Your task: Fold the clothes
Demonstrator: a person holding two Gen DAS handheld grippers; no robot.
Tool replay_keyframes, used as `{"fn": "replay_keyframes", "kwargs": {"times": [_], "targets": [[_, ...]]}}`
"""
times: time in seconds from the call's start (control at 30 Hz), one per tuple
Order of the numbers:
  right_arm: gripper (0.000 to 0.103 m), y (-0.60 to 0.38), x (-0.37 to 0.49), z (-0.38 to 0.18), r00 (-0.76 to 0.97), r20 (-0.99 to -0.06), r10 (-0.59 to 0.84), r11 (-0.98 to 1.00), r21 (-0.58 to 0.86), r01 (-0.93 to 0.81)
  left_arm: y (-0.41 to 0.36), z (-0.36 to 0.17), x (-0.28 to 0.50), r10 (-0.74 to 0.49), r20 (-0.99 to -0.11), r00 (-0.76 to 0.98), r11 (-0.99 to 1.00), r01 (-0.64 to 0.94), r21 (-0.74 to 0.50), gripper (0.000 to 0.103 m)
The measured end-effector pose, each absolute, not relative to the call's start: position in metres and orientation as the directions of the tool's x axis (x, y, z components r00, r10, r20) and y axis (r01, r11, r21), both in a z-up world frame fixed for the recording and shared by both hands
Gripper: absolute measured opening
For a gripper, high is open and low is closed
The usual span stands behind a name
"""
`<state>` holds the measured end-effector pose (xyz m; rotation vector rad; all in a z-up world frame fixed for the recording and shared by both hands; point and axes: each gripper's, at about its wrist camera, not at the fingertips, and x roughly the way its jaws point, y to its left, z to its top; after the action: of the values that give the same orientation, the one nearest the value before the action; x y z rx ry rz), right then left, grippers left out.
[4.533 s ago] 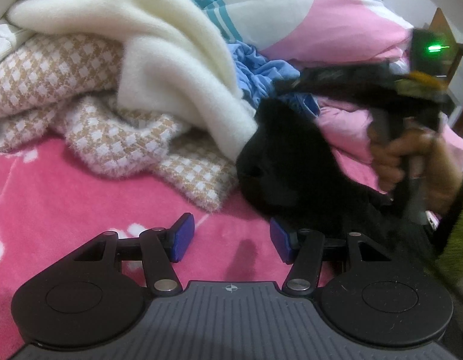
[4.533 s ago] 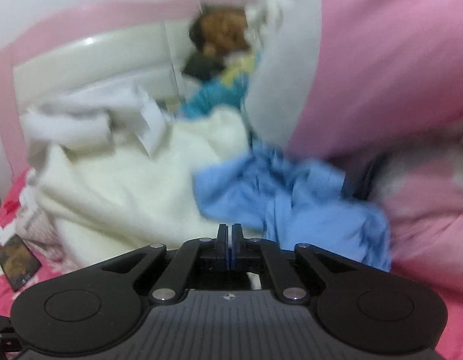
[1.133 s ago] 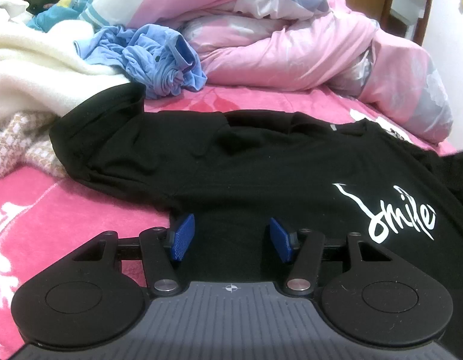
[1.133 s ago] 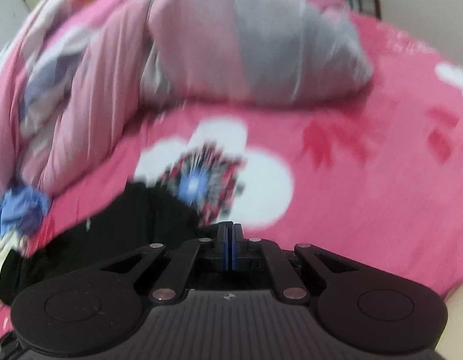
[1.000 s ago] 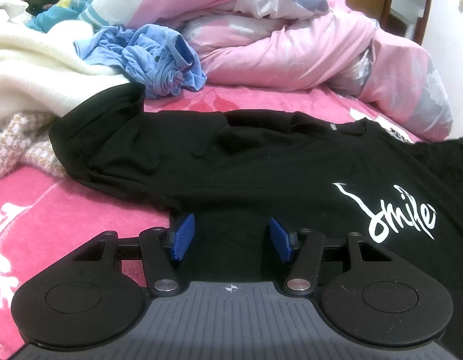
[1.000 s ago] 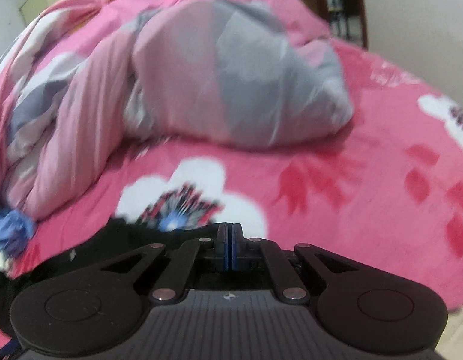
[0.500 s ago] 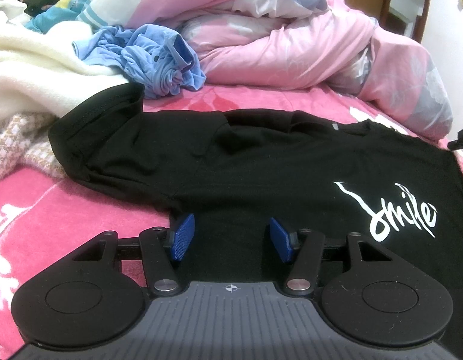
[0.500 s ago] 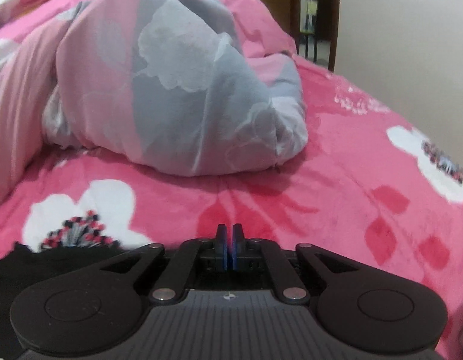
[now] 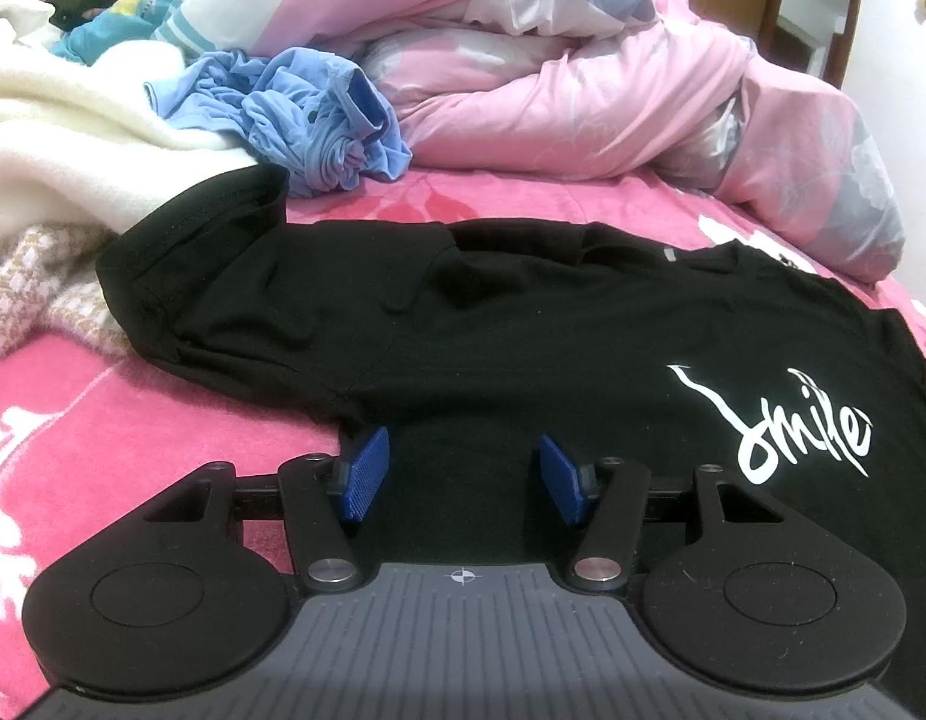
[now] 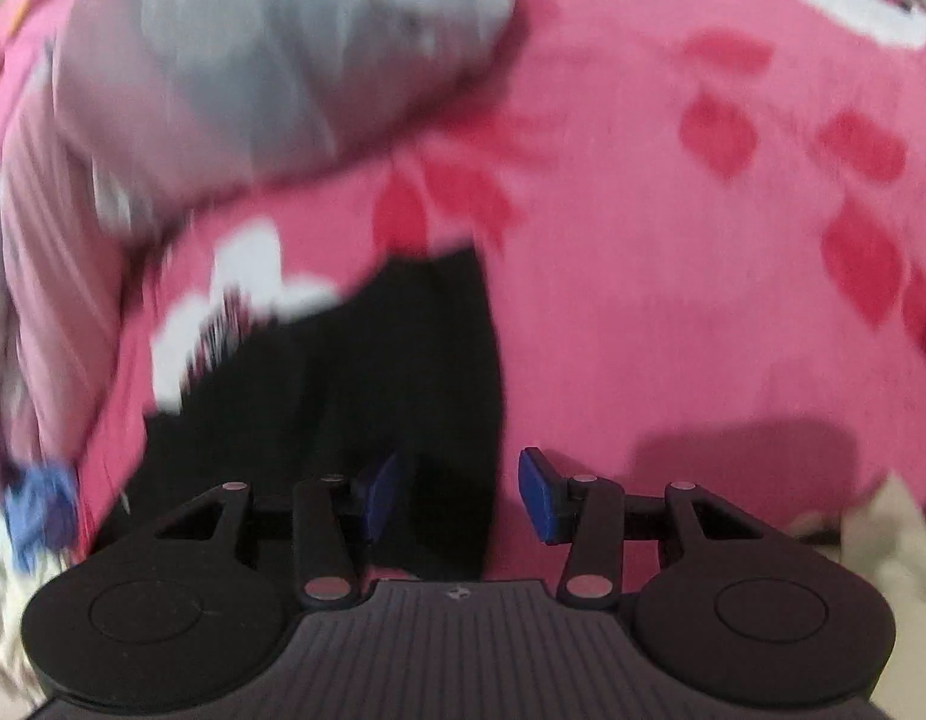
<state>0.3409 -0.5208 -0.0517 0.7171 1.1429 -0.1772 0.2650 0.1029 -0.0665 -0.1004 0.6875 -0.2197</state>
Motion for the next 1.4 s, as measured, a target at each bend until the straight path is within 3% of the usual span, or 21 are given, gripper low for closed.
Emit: {"fn": "replay_keyframes", "kwargs": {"times": [0.13,0.2,0.3,0.47,0.6,0.77,0.83,0.9,1.0,1.13,1.23,1.4], "targets": [[0.038,-0.505,0.336,-0.057,0.399,-0.891,0.218,0.819,0.389,0.422,0.103,-0.066,0.265,-0.236,-0.617,0.751,0.972,0.169,-0.165,0.056],[0.010,-0.498,0.335,-0.055,0.393,-0.891,0.228,0.843,0.382,0.379,0.104,-0.066,0.266,-0.237,-0.617,0.750,0.971,0.170,-0.166,0.056],[0.004,-0.483,0.334,-0.052,0.374,-0.904,0.208,0.889,0.335,0.314,0.104,-0.066,0.265,-0.237,-0.617,0.750,0.971,0.169,-0.167,0.056],[0.003,-0.481,0.331,-0.024,0.419,-0.907,0.040,0.948,0.167,0.272,0.104,-0.066,0.265,-0.239,-0.616,0.750,0.971,0.168,-0.171,0.056],[0.003,-0.494,0.333,-0.018,0.400,-0.916,-0.016,0.956,0.104,0.276,0.104,-0.066,0.265,-0.237,-0.616,0.751,0.971,0.168,-0.168,0.056],[0.003,-0.490,0.347,-0.052,0.288,-0.954,-0.079,0.963,0.002,0.269,0.104,-0.066,0.265,-0.238,-0.616,0.751,0.971,0.168,-0.170,0.056],[0.009,-0.489,0.350,-0.051,0.277,-0.956,-0.094,0.960,-0.013,0.281,0.104,-0.066,0.264,-0.238,-0.616,0.751,0.971,0.168,-0.171,0.056],[0.031,-0.490,0.350,-0.037,0.275,-0.952,-0.132,0.952,-0.044,0.303,0.104,-0.066,0.264,-0.239,-0.616,0.751,0.971,0.168,-0.171,0.056],[0.031,-0.499,0.349,-0.016,0.305,-0.934,-0.186,0.935,-0.072,0.347,0.103,-0.066,0.264,-0.237,-0.616,0.751,0.971,0.168,-0.168,0.056],[0.032,-0.510,0.363,0.002,0.447,-0.887,-0.119,0.913,0.080,0.401,0.103,-0.066,0.265,-0.237,-0.616,0.751,0.971,0.168,-0.168,0.056],[0.028,-0.493,0.381,-0.005,0.515,-0.856,-0.037,0.940,0.146,0.310,0.104,-0.066,0.265,-0.238,-0.616,0.751,0.971,0.169,-0.168,0.056],[0.007,-0.475,0.408,-0.045,0.470,-0.883,-0.017,0.962,0.113,0.248,0.103,-0.066,0.264,-0.236,-0.616,0.751,0.971,0.167,-0.169,0.056]]}}
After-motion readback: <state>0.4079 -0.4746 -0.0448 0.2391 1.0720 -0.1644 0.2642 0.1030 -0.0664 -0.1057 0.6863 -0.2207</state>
